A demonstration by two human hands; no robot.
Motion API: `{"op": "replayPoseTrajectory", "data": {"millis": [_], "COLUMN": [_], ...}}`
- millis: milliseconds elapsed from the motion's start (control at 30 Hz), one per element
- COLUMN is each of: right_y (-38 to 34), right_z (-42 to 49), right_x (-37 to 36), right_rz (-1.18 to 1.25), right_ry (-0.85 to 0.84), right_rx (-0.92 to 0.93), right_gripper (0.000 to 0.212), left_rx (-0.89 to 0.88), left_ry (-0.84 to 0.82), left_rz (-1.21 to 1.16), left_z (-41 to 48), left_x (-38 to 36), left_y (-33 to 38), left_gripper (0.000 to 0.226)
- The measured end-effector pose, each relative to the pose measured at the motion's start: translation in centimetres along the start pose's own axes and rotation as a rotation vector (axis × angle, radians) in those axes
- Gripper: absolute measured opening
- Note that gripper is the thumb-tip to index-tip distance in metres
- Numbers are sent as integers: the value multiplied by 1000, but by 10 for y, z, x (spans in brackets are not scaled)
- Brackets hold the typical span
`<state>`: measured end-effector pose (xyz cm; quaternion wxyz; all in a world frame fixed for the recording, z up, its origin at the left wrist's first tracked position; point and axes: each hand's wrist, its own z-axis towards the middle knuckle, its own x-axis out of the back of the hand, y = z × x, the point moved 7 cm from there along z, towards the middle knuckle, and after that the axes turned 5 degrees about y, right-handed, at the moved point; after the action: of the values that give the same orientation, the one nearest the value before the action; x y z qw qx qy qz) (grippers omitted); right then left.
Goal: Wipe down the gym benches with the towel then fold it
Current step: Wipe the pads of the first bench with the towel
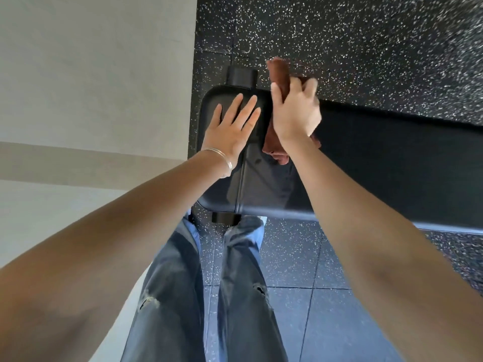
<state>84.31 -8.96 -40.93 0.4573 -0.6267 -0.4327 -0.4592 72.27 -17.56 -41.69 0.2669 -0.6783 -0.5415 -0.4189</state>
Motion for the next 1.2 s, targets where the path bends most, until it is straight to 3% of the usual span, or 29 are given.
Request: {"op": "replayPoseTrajectory", "data": {"millis": [200, 300, 433, 600, 767, 1000, 1200], "right_y": [-4, 6, 0, -29, -54, 5, 31], "right_z": [-14, -55, -103, -41, 24, -126, -193], "right_x": [0, 1, -5, -5, -19, -7, -11], "right_rz": [48, 81, 70, -37, -105, 75, 78], "right_ry": [-57, -7, -52, 19, -200, 38, 16], "right_rx": [219, 217, 251, 225, 159, 296, 449], "right_gripper": [46, 42, 38, 39, 43, 32, 33], "left_rx": [-7, -17, -64, -34, -35, -29, -58], "left_ry": [9, 47, 36, 35, 42, 46, 70], "left_rz": [2, -38, -94, -175, -88, -51, -40], "left_z": [-17, -43, -57, -56, -55, -55, -55], "left_x": [-6, -17, -28, -30, -29, -25, -28], "left_y": [-19, -27, -25, -26, -23, -21, -23], "left_gripper": [127, 108, 111, 114, 114, 114, 112]}}
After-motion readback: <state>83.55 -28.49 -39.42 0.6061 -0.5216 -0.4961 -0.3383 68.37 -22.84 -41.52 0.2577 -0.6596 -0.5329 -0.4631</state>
